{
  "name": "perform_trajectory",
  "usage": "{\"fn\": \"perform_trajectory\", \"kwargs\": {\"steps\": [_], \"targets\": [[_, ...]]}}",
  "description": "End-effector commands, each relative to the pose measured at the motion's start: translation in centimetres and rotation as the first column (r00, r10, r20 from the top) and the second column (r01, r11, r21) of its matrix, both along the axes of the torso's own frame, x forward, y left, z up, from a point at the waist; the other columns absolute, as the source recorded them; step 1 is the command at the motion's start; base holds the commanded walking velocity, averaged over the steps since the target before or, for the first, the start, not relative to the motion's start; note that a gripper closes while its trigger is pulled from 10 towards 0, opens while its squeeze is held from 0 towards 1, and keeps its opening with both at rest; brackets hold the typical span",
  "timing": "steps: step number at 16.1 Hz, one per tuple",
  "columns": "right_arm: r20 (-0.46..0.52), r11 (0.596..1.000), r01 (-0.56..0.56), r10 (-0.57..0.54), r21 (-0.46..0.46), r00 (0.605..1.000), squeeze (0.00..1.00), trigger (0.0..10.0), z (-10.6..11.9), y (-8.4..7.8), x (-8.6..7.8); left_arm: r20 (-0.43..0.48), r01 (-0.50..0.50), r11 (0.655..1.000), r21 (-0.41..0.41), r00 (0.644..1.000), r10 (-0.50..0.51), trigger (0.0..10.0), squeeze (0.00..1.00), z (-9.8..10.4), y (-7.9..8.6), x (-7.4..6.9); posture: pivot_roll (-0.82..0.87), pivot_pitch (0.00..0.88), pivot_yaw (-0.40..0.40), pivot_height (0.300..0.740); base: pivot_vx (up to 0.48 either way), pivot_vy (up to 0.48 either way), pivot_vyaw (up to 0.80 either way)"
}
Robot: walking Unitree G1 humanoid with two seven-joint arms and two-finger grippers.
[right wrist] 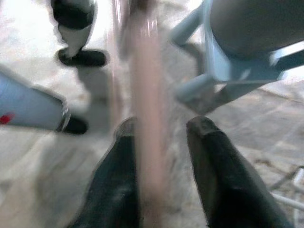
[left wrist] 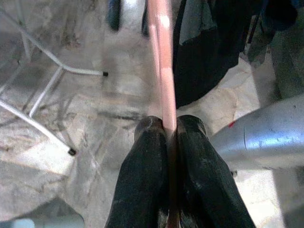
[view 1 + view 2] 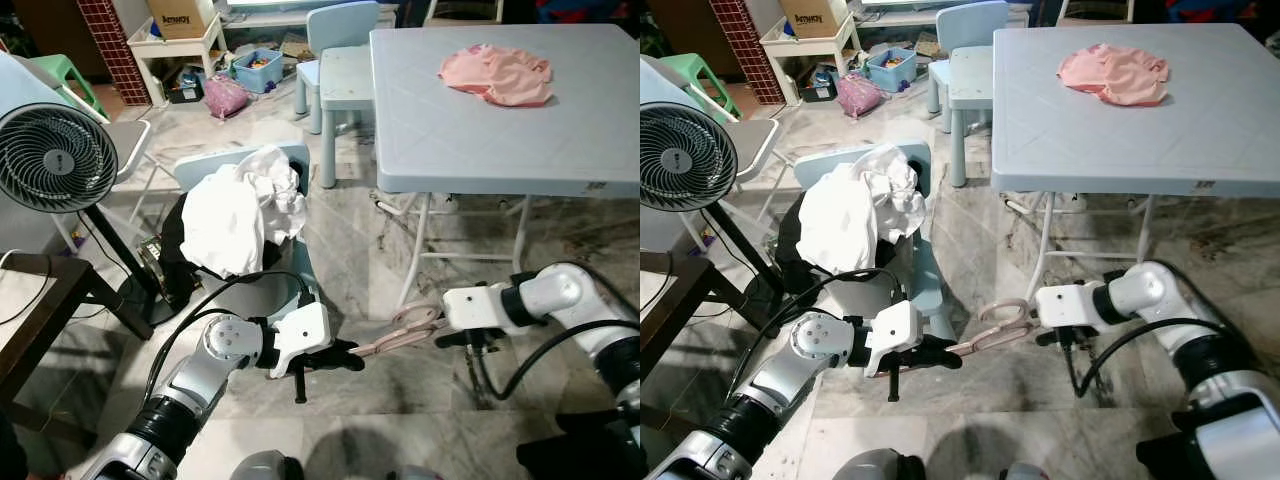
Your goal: Hang hanger
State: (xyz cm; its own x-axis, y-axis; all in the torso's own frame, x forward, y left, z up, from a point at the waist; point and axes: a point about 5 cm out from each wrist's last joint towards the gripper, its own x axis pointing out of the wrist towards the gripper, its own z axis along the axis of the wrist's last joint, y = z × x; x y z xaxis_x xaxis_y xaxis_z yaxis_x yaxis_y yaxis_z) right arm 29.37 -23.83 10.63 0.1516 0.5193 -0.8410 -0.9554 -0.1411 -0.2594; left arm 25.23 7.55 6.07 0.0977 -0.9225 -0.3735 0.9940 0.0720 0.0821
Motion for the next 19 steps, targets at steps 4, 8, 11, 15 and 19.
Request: {"fn": "perform_trajectory", "kwargs": {"steps": [4,8,11,15,19], "targets": [[0.049,0.995,0.042,-0.038,-0.088,0.998,0.0,10.0,2.3,-2.0,0.7,-0.007,0.006,0.999,0.053,1.0,-0.006,10.0,0.0,-0.5,1.0,-0.1,-0.06,0.0,0.094,0.74,0.0,0.0,0.0],[0.03,0.996,0.061,-0.059,-0.065,0.998,0.0,9.1,2.5,-2.2,0.2,0.001,-0.002,0.999,0.053,1.0,0.002,10.0,0.0,-0.6,0.9,-0.1,-0.06,0.0,0.092,0.74,0.0,0.0,0.0],[-0.007,0.997,0.048,-0.048,-0.056,0.999,0.0,0.0,2.5,-1.9,-0.1,-0.001,-0.001,0.998,0.057,1.0,0.001,10.0,0.0,-0.7,0.9,-0.1,-0.06,0.0,0.094,0.74,0.0,0.0,0.0],[-0.044,0.999,0.029,-0.031,-0.042,0.999,0.0,1.6,1.8,-1.2,-0.7,0.002,-0.008,0.998,0.055,1.0,0.008,10.0,0.0,-0.7,0.9,0.0,-0.06,0.0,0.093,0.74,0.0,0.0,0.0],[-0.057,1.0,0.022,-0.021,0.008,0.998,0.0,6.0,1.1,-0.4,-1.4,0.008,-0.017,0.998,0.055,1.0,0.017,10.0,0.0,-0.7,0.8,0.1,-0.06,0.0,0.093,0.74,0.0,0.0,0.0]]}}
